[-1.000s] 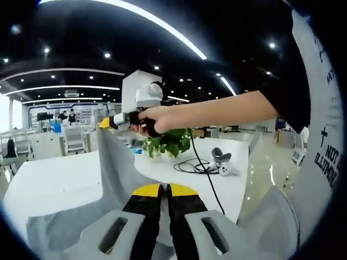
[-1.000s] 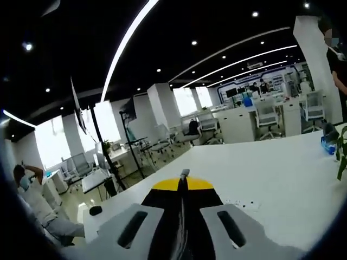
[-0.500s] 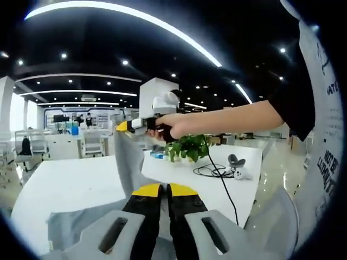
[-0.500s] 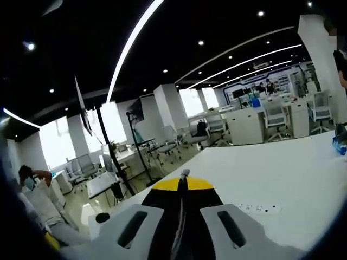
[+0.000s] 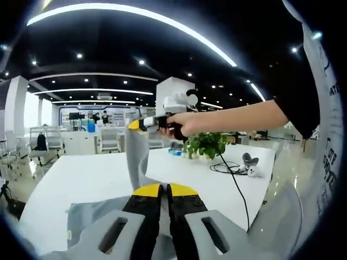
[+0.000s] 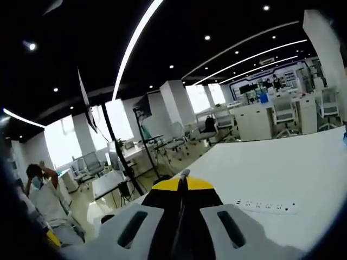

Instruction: Fold the towel on the table until its edges align and the towel forms a compact rectangular stack.

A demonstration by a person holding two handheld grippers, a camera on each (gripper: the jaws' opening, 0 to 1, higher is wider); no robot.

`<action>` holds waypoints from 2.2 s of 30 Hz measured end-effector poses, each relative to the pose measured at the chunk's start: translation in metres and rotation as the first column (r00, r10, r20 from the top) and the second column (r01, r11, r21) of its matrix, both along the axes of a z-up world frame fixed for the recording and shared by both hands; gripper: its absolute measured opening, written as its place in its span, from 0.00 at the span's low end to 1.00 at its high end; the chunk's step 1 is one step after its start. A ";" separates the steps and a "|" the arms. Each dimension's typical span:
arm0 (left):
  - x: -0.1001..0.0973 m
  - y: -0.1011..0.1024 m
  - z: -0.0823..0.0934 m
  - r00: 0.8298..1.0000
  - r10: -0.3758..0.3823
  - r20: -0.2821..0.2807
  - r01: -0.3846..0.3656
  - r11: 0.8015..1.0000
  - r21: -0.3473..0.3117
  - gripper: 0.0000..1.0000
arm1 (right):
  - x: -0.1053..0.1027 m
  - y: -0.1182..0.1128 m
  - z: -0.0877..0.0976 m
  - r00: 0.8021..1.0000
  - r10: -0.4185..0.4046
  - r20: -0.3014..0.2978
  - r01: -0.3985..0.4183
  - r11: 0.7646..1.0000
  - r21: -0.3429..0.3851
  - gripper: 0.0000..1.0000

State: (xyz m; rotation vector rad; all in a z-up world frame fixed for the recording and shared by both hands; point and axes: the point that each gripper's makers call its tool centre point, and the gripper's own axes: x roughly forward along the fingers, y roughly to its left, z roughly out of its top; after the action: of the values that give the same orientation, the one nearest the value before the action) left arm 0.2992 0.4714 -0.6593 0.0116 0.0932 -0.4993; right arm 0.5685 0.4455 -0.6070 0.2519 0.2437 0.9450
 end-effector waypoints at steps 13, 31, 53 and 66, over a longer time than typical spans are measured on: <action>-0.006 0.036 -0.012 0.994 0.110 -0.025 -0.111 0.994 -0.022 0.04 | -0.003 0.047 -0.025 0.997 0.069 -0.029 -0.070 0.997 -0.032 0.00; -0.016 0.092 -0.052 0.962 0.248 -0.118 -0.254 0.966 -0.040 0.04 | 0.002 0.092 -0.068 0.992 0.091 -0.091 -0.098 0.993 -0.072 0.00; -0.026 0.151 -0.108 0.900 0.377 -0.220 -0.397 0.916 -0.053 0.04 | 0.010 0.165 -0.138 0.985 0.057 -0.165 -0.084 0.983 -0.163 0.00; -0.029 0.173 -0.143 0.858 0.425 -0.287 -0.465 0.882 -0.082 0.04 | 0.007 0.199 -0.182 0.975 0.054 -0.218 -0.098 0.975 -0.198 0.00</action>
State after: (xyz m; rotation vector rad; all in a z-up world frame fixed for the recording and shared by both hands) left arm 0.2700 0.6446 -0.8024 -0.2207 0.3108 -0.0351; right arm 0.5755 0.6447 -0.7892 0.1503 0.5486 0.9613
